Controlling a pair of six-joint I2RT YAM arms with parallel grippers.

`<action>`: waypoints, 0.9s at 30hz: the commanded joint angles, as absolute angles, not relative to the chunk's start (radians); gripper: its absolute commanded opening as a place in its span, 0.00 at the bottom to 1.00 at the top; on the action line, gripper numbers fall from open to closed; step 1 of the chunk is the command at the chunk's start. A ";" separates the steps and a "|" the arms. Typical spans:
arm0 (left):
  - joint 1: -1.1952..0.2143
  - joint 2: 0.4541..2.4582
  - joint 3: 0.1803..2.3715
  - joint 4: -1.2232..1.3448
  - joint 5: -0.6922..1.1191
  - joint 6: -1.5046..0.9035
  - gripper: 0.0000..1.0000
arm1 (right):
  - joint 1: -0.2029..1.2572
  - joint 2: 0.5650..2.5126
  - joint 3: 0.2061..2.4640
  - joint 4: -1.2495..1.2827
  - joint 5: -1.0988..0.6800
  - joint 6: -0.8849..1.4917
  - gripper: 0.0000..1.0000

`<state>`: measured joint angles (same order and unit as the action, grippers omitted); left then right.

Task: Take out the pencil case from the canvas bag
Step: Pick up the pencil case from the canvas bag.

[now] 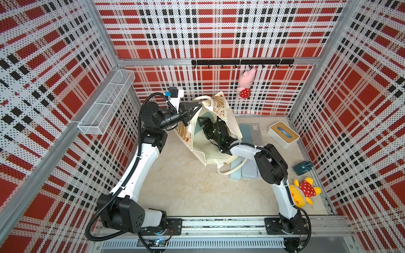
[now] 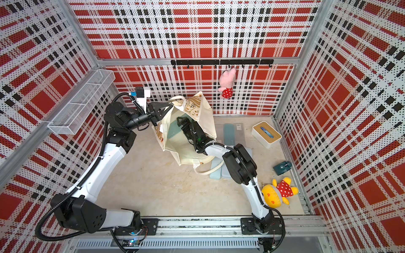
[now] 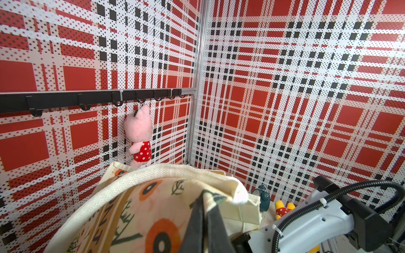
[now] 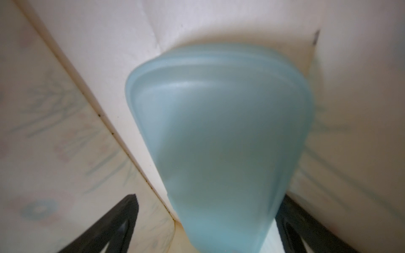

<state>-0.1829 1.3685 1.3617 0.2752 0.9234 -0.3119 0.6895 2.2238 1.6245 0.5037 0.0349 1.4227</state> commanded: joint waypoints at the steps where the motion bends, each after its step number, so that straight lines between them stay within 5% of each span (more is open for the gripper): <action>1: -0.205 1.338 1.440 0.422 0.980 -0.325 0.00 | 0.665 2.203 1.629 0.479 0.081 1.456 1.00; 11: -0.224 1.336 1.448 0.422 0.995 -0.330 0.00 | 0.664 2.198 1.723 0.185 0.200 1.485 1.00; 19: -0.234 1.342 1.469 0.422 1.004 -0.334 0.00 | 0.650 2.229 1.744 0.195 0.164 1.490 1.00; 27: -0.236 1.338 1.483 0.422 1.011 -0.334 0.00 | 0.639 2.227 1.763 0.115 0.170 1.473 0.81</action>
